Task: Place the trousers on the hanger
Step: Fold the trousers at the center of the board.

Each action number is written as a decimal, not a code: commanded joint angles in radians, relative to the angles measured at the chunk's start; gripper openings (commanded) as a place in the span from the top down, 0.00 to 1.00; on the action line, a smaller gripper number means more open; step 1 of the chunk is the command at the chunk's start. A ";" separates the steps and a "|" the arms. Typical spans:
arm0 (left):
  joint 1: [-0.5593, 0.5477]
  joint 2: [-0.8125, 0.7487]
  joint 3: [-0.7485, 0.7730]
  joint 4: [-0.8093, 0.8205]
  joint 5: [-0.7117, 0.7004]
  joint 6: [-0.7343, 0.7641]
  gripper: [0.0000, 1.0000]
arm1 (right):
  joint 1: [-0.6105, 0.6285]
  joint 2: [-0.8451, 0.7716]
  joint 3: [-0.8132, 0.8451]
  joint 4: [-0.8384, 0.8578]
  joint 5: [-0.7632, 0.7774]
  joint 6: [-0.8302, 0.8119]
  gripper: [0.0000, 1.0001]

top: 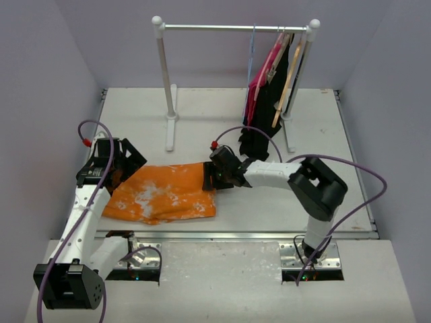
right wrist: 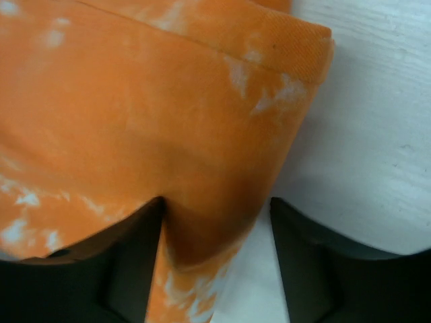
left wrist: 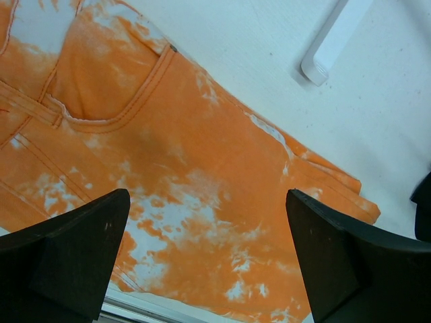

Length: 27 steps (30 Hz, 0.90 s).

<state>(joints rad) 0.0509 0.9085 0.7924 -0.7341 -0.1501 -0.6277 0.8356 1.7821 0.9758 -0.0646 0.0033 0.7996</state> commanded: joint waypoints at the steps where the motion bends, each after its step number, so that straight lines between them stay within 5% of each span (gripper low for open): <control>1: -0.005 -0.013 0.053 0.020 -0.003 0.031 0.00 | -0.006 0.109 0.032 -0.176 0.131 0.030 0.47; 4: -0.005 -0.013 0.052 0.022 -0.008 0.038 0.00 | -0.034 0.058 -0.065 -0.176 0.197 0.055 0.67; 7: -0.006 -0.001 0.046 0.033 0.014 0.035 0.00 | -0.083 0.001 -0.116 -0.185 0.239 0.010 1.00; 15: -0.005 0.014 -0.035 0.062 -0.014 -0.062 0.00 | -0.201 -0.292 -0.222 -0.394 0.329 -0.223 1.00; 18: -0.006 0.049 -0.090 0.122 0.049 -0.071 0.00 | -0.270 -0.347 -0.236 -0.419 0.273 -0.276 0.84; 21: -0.006 0.122 -0.120 0.179 0.080 -0.062 0.00 | -0.301 -0.372 -0.214 -0.446 0.301 -0.302 0.51; 27: -0.006 0.245 -0.165 0.299 0.116 -0.028 0.00 | -0.433 -0.456 -0.180 -0.466 0.211 -0.394 0.42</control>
<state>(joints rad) 0.0505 1.1142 0.6378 -0.5681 -0.0745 -0.6734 0.4907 1.3916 0.7439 -0.5065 0.2541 0.4953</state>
